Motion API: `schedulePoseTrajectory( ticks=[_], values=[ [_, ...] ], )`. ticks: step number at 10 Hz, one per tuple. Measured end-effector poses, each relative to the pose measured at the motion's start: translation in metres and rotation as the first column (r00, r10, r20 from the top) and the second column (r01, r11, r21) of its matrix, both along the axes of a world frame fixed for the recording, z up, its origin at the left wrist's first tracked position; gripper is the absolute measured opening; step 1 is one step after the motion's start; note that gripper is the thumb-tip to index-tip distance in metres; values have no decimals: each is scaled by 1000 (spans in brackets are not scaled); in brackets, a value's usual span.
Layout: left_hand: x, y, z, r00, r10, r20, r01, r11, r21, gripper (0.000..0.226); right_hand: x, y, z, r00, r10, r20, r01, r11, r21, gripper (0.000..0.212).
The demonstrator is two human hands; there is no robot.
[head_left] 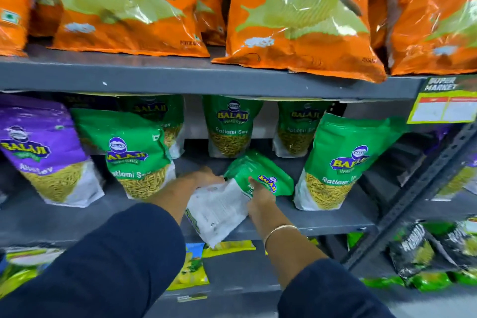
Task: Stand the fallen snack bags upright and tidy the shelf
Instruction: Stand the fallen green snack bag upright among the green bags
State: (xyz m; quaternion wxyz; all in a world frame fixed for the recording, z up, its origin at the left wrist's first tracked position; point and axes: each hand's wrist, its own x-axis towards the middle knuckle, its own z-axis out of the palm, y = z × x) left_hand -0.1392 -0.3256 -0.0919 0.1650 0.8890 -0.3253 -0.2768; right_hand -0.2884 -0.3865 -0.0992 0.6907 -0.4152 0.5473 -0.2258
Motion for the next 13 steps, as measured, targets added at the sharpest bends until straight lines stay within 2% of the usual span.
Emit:
schedulePoseTrajectory(
  ticks=[1, 2, 3, 4, 5, 7, 8, 9, 10, 11, 12, 13],
  values=[
    [-16, 18, 20, 995, -7, -104, 5, 1000, -21, 90, -9, -3, 14, 989, -110, 95, 97, 987, 130, 49],
    [-23, 26, 30, 977, 44, -209, -72, 989, -130, 72, -9, 0, 20, 979, 7, 205, -26, 995, 91, 31],
    [-24, 29, 34, 947, 113, -299, -182, 960, -213, 41, -4, 4, 30, 972, -90, 215, 95, 995, -11, 37],
    [-21, 36, 46, 911, 137, -389, -269, 912, -309, 37, 3, 4, 47, 966, -91, 240, 132, 979, -158, 48],
    [-9, 38, 55, 917, 111, -384, -298, 831, -470, 79, 7, -4, 73, 948, 166, 272, -59, 931, -361, 40],
    [-10, 42, 74, 931, 139, -337, -335, 691, -641, 48, 15, -21, 92, 924, 361, 125, -219, 770, -600, 44],
    [-7, 41, 72, 938, 118, -325, -312, 694, -649, 48, 14, -26, 87, 935, 348, 68, -236, 755, -611, 47],
    [-2, 45, 74, 940, -4, -341, -201, 804, -560, 55, 12, -32, 72, 941, 333, -55, -297, 740, -603, 52],
    [0, 48, 73, 945, -85, -315, -67, 893, -445, 70, 22, -55, 39, 911, 333, -245, -412, 702, -581, 88],
    [6, 53, 75, 963, -61, -261, -35, 936, -349, 46, 23, -70, 25, 851, 289, -438, -486, 751, -448, 110],
    [4, 53, 74, 927, -68, -370, -58, 946, -320, 41, 10, -46, 50, 859, 343, -380, -482, 792, -376, 69],
    [-2, 49, 67, 935, -57, -350, -80, 928, -363, 44, 1, -34, 60, 844, 457, -281, -532, 779, -330, 32]
  ],
)
